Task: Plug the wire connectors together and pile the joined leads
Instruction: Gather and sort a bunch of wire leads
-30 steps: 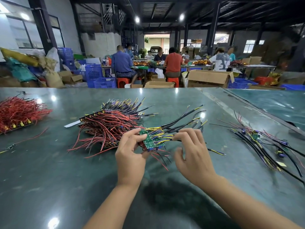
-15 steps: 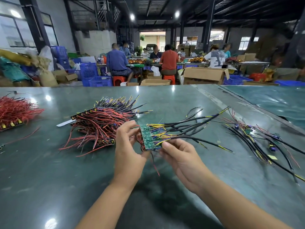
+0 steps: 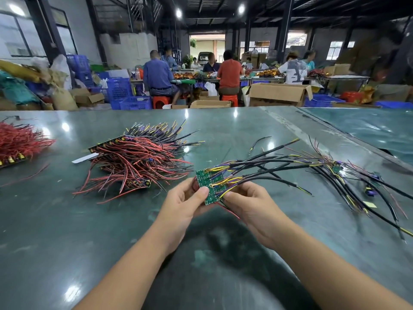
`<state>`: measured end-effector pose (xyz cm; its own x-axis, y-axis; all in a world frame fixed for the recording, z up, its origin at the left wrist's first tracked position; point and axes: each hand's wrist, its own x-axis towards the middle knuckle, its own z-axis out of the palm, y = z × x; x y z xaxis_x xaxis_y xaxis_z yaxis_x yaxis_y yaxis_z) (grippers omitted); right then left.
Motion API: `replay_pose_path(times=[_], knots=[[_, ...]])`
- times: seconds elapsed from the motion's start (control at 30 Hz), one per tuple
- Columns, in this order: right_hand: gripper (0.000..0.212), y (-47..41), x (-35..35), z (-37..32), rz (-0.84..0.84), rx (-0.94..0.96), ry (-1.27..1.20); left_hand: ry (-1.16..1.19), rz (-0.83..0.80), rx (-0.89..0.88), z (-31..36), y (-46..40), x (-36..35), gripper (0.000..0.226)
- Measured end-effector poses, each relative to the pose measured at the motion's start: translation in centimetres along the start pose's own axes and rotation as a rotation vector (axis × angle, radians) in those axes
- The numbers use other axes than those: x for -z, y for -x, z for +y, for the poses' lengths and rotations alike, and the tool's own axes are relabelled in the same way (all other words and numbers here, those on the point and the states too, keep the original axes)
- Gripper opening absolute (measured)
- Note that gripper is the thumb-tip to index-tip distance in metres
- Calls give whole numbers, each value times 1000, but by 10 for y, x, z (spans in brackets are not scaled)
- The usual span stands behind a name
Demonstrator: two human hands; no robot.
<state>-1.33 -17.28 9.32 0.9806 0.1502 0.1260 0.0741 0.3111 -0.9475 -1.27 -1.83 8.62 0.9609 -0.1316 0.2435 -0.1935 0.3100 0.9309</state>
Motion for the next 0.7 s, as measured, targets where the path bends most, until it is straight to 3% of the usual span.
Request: replay_pose_path(times=[0.23,0.33,0.43,0.7], knots=[[20,1,-2,2,20,8,76,-162,93,7,-1,0,4,25],[15,1,-2,5,22,-61,45,-242,118,-4,-1,-1,5,16],[17,2,-4,8,22,-122,37,-259,143,8,-2,-1,3,15],[24,2,-7,11,75,-76,172,-283,138,57,-4,-1,3,17]])
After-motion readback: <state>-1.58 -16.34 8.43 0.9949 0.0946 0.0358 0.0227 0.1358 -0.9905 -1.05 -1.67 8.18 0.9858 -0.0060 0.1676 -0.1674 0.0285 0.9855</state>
